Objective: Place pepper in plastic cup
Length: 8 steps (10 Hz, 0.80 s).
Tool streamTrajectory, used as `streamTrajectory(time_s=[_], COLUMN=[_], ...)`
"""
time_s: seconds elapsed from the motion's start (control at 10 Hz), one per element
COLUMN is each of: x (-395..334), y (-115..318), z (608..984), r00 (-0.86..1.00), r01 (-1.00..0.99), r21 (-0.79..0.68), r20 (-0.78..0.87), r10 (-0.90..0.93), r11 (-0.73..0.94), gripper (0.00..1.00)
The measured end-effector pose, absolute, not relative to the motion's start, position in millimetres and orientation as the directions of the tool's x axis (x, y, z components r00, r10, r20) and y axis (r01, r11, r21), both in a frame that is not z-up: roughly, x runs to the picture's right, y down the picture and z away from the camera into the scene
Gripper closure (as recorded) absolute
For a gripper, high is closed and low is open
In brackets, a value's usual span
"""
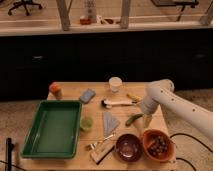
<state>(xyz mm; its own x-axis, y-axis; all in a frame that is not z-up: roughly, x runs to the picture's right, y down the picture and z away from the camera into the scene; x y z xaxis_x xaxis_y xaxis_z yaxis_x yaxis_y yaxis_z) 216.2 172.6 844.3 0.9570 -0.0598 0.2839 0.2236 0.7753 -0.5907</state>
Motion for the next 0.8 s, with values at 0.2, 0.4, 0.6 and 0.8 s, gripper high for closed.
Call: streamTrajectory(time_s=[0.2,0.4,0.6,0.8], x=[212.3,209.5,206.2,207.4], y=[174.6,177.9,179.6,182.5], z=[851.9,860.0,868.6,874.2], r00=[0.954,0.953,0.953,0.955], r01=[0.234,0.239,0.239,0.233], r21=[-0.592,-0.596,-0.599,-0.606], r20=[0.294,0.296,0.296,0.291], r10=[-0.064,-0.067,-0.066,-0.06], r11=[0.771,0.766,0.764,0.761], gripper=[0.21,0.38,0.57,0.76])
